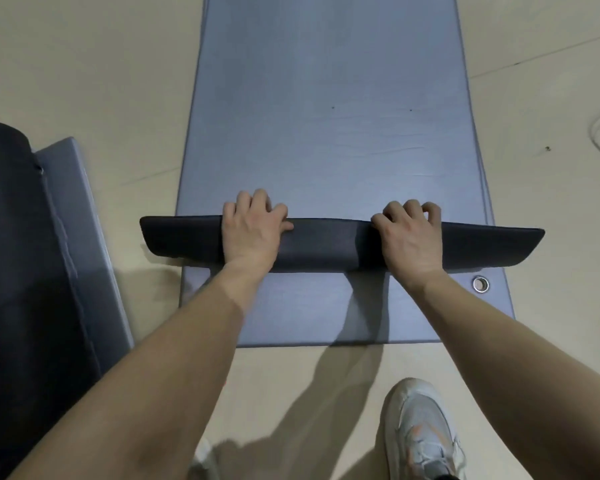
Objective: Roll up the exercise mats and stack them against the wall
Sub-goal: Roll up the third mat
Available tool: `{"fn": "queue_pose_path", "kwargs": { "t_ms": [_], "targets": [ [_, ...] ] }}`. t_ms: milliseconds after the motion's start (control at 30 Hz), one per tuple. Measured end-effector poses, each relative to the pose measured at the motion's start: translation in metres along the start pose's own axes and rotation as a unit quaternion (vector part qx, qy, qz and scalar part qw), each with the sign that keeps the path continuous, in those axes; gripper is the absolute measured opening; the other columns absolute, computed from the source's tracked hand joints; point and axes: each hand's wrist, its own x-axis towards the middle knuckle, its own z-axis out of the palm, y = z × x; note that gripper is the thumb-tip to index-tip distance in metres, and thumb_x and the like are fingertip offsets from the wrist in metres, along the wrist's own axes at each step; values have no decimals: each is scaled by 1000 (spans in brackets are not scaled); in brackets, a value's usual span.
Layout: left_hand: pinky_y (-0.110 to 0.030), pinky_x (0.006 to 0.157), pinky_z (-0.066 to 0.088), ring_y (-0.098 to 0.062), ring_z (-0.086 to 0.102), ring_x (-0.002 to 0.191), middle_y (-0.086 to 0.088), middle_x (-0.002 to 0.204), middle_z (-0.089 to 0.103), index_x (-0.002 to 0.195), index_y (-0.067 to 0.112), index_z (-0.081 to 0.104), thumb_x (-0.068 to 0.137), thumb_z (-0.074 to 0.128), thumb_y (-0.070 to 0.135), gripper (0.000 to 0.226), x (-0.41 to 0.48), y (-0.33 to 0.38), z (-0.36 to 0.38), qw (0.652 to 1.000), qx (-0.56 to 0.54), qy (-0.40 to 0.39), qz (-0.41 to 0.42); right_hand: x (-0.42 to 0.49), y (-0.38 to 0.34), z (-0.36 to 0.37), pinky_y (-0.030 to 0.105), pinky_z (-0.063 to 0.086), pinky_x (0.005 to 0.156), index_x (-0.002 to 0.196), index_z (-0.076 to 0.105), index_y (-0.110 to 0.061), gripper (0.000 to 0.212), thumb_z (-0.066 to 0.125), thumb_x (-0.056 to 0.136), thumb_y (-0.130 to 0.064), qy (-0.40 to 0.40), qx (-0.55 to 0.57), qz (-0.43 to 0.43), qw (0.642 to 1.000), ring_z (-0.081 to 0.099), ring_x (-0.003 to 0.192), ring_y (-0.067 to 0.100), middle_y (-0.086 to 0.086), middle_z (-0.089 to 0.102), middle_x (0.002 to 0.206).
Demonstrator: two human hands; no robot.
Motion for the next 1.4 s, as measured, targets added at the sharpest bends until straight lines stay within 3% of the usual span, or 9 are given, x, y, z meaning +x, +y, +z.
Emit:
{"fn": "queue_pose_path", "kwargs": {
  "t_ms": [67,233,567,767,867,1000,1167,1300,1400],
  "targets": [
    [-40,73,36,-31,54,84,-5,89,61,83,20,72,90,69,46,27,-9,-1,16,998,-38,49,-6,-14,-5,7,45,39,85,88,68,-9,6,68,82,-9,14,32,-6,999,49,78,34,10,59,85],
    [-46,99,49,-30,56,109,-6,119,61,126,15,65,78,68,69,72,-51,-29,34,991,-94,-50,81,-47,-5,17,57,32,110,125,58,-6,86,56,78,-79,-125,31,-68,989,57,97,37,12,60,109],
    [-38,75,45,-25,65,99,-2,109,70,116,18,61,101,35,62,54,-58,-26,-10,984,-11,-149,93,-36,10,-28,38,38,65,101,51,-23,64,28,89,-81,-248,104,-64,961,60,83,26,-1,63,93],
    [-38,74,40,-31,61,95,-9,108,70,110,26,66,100,33,69,55,4,-28,-13,963,-46,-262,39,30,23,-27,39,40,70,74,54,-21,66,40,85,-85,-418,179,-16,891,57,78,24,-1,60,77],
    [-39,83,35,-25,60,90,-1,101,72,104,32,66,97,33,74,54,21,-22,2,970,-11,-244,6,35,18,-21,38,41,71,85,62,-21,68,38,87,-84,-358,133,13,924,61,90,25,-1,64,86],
    [-43,92,31,-24,59,104,1,106,68,106,33,71,90,41,78,57,36,-15,12,982,29,-184,-17,-6,-10,-14,49,46,88,117,63,-13,69,38,93,-73,-100,83,-10,992,58,96,38,11,63,106],
    [-46,85,40,-33,57,96,-6,103,65,104,18,68,86,54,68,55,-6,-8,17,996,-61,60,-18,-20,-8,0,51,34,102,139,46,-6,115,26,73,-98,-160,9,-70,985,52,106,36,12,55,124],
    [-53,120,19,-36,37,141,-13,151,47,149,15,47,67,52,91,112,-37,-27,31,993,23,-59,97,16,-6,5,48,30,109,133,49,-13,104,16,77,-94,-213,11,-89,973,51,117,33,10,56,129],
    [-47,122,17,-32,31,145,-9,157,37,154,22,37,68,68,81,109,-4,-36,26,979,9,-123,160,-2,-8,2,59,18,115,142,47,-9,106,37,77,-91,-158,-8,-54,986,47,124,39,17,50,136]
  ]
}}
